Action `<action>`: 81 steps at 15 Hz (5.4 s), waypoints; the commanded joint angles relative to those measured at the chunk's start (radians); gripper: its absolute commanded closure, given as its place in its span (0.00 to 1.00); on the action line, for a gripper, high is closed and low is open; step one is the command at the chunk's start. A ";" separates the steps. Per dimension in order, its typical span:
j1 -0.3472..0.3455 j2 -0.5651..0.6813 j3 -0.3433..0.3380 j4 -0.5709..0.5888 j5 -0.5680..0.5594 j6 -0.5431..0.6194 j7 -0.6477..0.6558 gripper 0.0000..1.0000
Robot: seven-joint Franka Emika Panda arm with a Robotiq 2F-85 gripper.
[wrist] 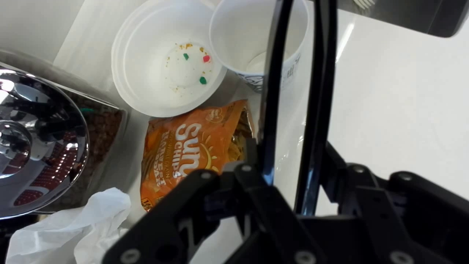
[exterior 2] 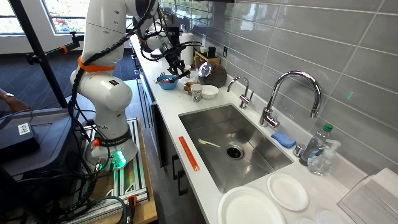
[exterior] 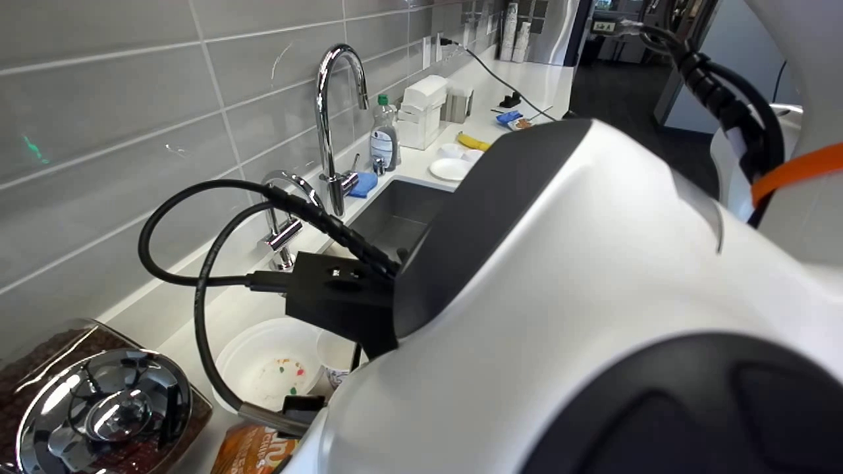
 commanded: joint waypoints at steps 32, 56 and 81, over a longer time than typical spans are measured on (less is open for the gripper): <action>0.041 0.055 0.000 0.072 -0.036 -0.093 0.007 0.78; 0.076 0.134 -0.014 0.196 -0.006 -0.241 -0.029 0.40; 0.105 0.158 -0.045 0.240 -0.039 -0.293 0.019 0.85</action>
